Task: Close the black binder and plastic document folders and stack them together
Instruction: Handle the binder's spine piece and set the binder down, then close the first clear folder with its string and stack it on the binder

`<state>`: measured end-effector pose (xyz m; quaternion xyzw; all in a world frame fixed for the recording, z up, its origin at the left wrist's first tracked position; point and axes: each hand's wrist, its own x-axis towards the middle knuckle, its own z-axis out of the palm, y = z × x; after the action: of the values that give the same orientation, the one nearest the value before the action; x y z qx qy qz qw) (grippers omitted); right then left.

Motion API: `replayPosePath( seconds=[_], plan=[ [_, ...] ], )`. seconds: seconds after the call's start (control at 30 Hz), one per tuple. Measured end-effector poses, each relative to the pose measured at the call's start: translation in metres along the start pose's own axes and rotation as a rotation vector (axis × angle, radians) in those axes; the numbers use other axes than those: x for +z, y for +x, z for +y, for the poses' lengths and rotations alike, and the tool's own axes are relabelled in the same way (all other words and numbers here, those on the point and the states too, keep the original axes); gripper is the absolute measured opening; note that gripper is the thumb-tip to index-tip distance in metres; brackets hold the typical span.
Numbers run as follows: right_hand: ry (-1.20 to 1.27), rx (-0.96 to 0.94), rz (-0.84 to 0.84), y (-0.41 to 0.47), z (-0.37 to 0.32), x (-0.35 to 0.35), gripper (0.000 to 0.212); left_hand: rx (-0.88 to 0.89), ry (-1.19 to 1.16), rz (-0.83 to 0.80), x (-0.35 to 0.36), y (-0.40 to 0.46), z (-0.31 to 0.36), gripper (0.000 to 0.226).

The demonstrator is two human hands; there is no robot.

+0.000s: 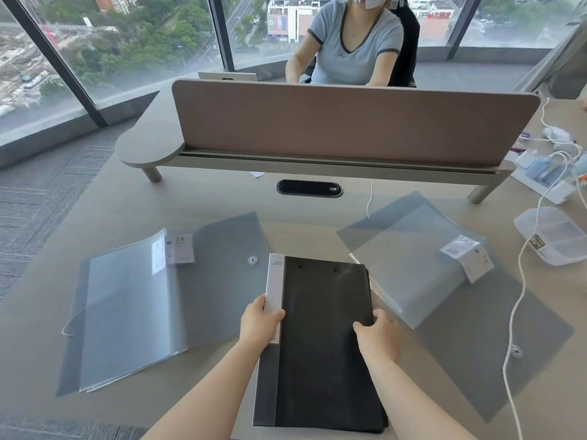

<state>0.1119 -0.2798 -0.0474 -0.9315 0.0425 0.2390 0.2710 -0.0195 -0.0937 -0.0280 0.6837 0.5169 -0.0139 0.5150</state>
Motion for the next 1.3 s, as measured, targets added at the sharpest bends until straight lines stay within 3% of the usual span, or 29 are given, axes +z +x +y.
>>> replayPosePath(
  seconds=[0.23,0.33,0.43,0.73,0.93,1.3],
  plan=[
    [0.111,-0.131,0.034,-0.011,-0.027,0.0,0.046,0.032,-0.014,0.018,-0.006,0.001,-0.001,0.026],
    [0.147,-0.239,0.004,-0.021,-0.052,0.003,0.032,0.005,-0.036,0.113,-0.013,0.002,-0.007,0.047],
    [0.146,-0.414,-0.05,-0.031,-0.08,0.01,0.026,0.018,-0.012,0.215,-0.026,0.004,-0.014,0.044],
    [-0.167,-0.784,-0.214,-0.038,-0.169,0.047,0.044,0.041,0.295,0.309,-0.077,0.024,-0.035,0.055],
    [-0.483,-0.78,-0.259,-0.025,-0.206,0.074,0.054,0.064,0.362,0.247,-0.094,0.039,-0.044,0.063],
    [-0.66,-0.544,-0.269,-0.002,-0.24,0.099,0.045,0.082,0.486,0.208,-0.095,0.053,-0.066,0.063]
  ],
)
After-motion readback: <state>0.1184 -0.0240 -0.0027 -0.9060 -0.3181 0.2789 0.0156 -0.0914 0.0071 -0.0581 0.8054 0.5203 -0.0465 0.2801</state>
